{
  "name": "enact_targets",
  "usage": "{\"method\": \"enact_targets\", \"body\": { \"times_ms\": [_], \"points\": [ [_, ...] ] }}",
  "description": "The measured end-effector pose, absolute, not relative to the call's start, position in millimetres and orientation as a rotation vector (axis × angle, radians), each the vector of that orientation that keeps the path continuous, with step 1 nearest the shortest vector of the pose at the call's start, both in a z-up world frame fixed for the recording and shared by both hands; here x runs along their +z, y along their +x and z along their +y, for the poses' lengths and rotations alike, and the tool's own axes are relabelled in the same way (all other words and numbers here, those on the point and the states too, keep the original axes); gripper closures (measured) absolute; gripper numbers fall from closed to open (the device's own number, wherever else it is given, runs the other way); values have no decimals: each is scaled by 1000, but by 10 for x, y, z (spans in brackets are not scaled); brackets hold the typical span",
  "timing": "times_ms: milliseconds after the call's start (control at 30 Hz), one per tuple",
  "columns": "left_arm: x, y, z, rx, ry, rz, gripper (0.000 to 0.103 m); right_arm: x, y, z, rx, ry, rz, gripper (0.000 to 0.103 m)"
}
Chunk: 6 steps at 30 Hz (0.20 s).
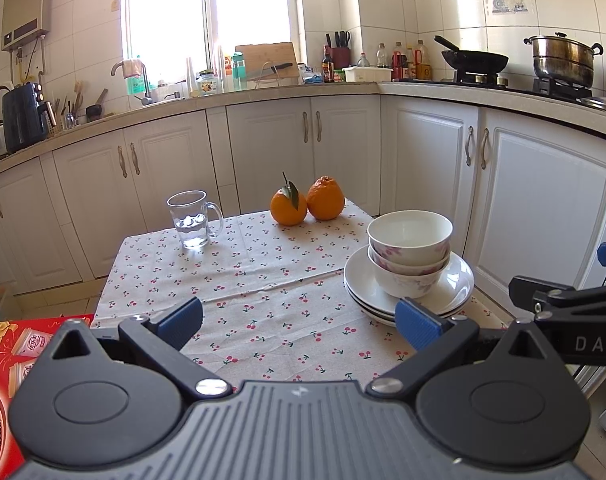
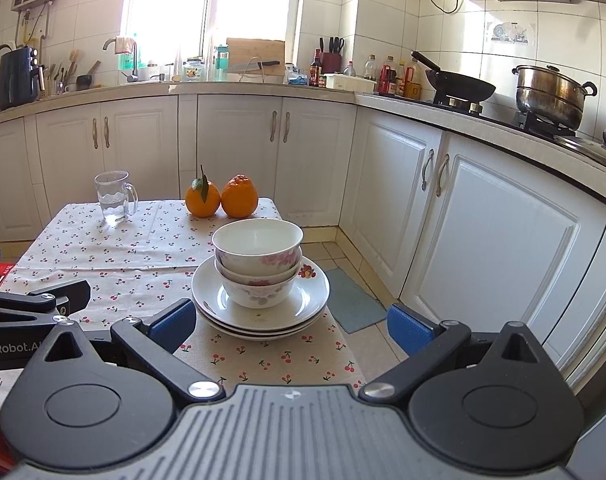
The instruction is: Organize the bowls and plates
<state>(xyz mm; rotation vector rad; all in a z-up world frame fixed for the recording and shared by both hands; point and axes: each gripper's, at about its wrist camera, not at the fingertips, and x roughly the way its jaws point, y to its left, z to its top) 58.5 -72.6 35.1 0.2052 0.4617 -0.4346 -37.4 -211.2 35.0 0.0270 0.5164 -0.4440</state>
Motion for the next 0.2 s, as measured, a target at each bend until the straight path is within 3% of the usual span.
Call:
{"method": "enact_targets", "body": {
  "times_ms": [200],
  "points": [
    [350,585,-728,-434,206,462,1,365,-382,-2119,-445,25,515,0]
  ]
}}
